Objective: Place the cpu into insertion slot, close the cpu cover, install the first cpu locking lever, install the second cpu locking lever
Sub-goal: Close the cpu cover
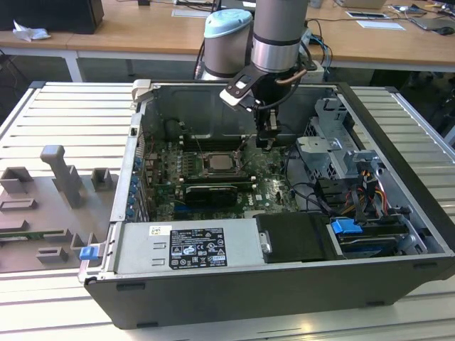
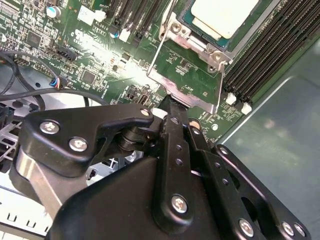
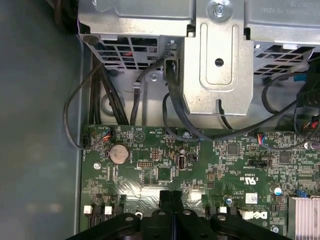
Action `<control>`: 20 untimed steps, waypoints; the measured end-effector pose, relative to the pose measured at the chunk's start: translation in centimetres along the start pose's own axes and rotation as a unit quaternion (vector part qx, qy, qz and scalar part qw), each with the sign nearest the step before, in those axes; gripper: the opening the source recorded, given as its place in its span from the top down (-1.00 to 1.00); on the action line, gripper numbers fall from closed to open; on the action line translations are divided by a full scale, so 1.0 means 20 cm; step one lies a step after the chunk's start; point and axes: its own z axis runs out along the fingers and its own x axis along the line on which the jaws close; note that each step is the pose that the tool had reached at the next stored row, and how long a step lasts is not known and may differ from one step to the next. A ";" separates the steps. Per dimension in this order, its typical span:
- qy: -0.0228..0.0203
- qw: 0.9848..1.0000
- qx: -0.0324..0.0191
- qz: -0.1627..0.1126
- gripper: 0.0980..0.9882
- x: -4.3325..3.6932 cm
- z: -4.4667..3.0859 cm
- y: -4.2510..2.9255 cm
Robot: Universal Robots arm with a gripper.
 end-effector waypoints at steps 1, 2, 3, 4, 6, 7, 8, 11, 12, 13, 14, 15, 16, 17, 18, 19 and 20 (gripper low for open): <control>0.000 1.000 0.000 0.000 0.98 0.000 0.000 -0.004; 0.000 1.000 0.000 0.000 0.98 0.000 0.000 -0.010; 0.000 1.000 0.000 0.000 0.98 0.001 -0.001 -0.018; 0.000 1.000 0.000 0.000 0.98 0.001 -0.001 -0.023; 0.000 1.000 0.000 0.000 0.98 0.001 -0.001 -0.033; 0.000 1.000 0.000 0.000 0.98 0.001 -0.002 -0.038; 0.000 1.000 0.000 0.000 0.98 0.001 -0.002 -0.047; 0.000 1.000 0.000 0.000 0.98 0.002 -0.003 -0.070; 0.000 1.000 0.000 0.000 0.98 0.002 -0.003 -0.075; 0.000 1.000 0.000 0.000 0.98 0.002 -0.003 -0.081; 0.000 1.000 0.000 0.000 0.98 0.003 -0.003 -0.095; 0.000 1.000 0.000 0.000 0.98 0.003 -0.002 -0.108; 0.000 1.000 0.000 0.000 0.98 0.003 -0.002 -0.115; 0.000 1.000 0.000 0.000 0.98 0.004 -0.002 -0.123; 0.000 1.000 0.000 0.000 0.98 0.004 -0.001 -0.133; 0.000 1.000 0.000 0.000 0.98 0.004 0.000 -0.141; 0.000 1.000 0.000 0.000 0.98 0.005 0.002 -0.157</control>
